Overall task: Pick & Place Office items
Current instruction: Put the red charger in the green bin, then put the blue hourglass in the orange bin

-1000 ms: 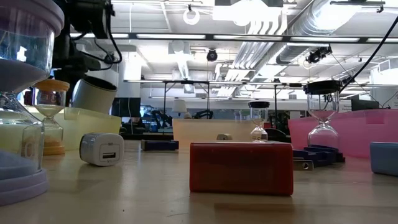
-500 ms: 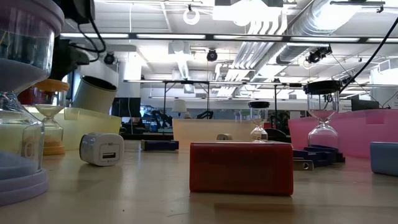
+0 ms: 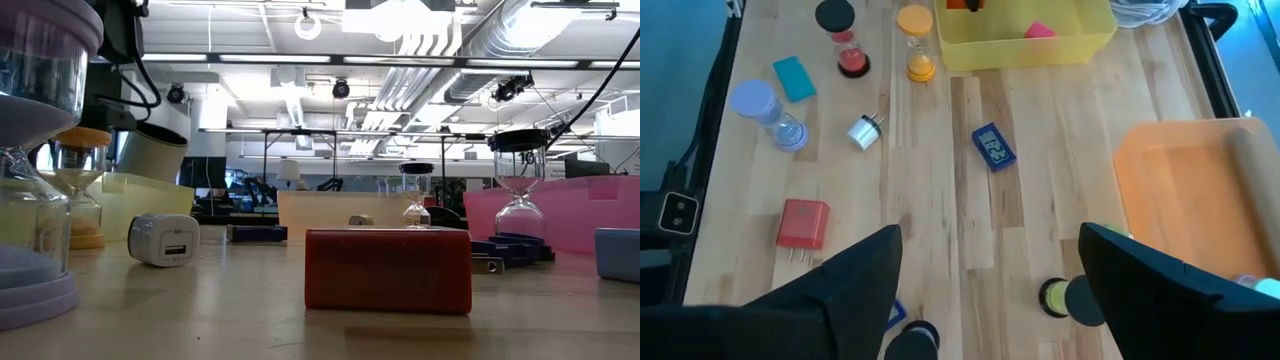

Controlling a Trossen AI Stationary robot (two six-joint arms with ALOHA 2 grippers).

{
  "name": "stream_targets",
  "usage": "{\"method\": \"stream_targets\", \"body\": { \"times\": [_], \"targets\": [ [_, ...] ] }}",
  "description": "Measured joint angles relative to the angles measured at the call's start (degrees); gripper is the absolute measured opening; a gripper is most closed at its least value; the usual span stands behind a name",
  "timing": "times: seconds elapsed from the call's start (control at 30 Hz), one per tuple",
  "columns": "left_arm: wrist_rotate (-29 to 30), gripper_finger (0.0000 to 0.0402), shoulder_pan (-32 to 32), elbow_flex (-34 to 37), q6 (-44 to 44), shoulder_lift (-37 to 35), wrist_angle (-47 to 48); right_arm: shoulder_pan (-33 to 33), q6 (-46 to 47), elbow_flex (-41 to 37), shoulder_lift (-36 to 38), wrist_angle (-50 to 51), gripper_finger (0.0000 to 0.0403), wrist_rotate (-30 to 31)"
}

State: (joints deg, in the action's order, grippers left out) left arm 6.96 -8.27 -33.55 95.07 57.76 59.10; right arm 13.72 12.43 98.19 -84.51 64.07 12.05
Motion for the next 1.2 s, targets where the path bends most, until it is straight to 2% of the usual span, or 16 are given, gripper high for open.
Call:
{"method": "stream_targets", "body": {
  "times": [0.13,0.33,0.47,0.67,1.0,1.1,1.2],
  "targets": [
    [0.2,0.0243,0.0,0.1,-3.4,0.0,-0.6,0.0,0.0,0.0,0.0,0.0,0.0293,0.6],
    [0.8,0.0294,0.0,0.1,-4.2,0.0,-0.7,0.0,0.0,0.0,0.0,0.0,0.0293,1.6],
    [0.6,0.0314,0.0,0.1,-4.4,0.0,-0.7,-0.9,0.0,0.0,0.0,0.0,0.0293,1.5],
    [-3.0,0.0317,1.8,-0.1,-10.9,-1.9,-0.7,-1.2,0.7,0.0,0.0,0.0,0.0293,1.5],
    [-1.2,0.0317,5.4,-6.9,-20.9,-5.4,-0.9,-2.2,1.3,0.0,0.0,-0.1,0.0293,1.3],
    [-3.8,0.0317,6.5,-9.3,-24.1,-6.0,-1.7,-2.2,1.3,0.0,0.0,-0.7,0.0293,1.2],
    [-9.9,0.0317,7.1,-10.4,-27.4,-6.8,-3.8,-2.3,1.3,0.0,0.0,-0.7,0.0293,1.4]
  ]
}}
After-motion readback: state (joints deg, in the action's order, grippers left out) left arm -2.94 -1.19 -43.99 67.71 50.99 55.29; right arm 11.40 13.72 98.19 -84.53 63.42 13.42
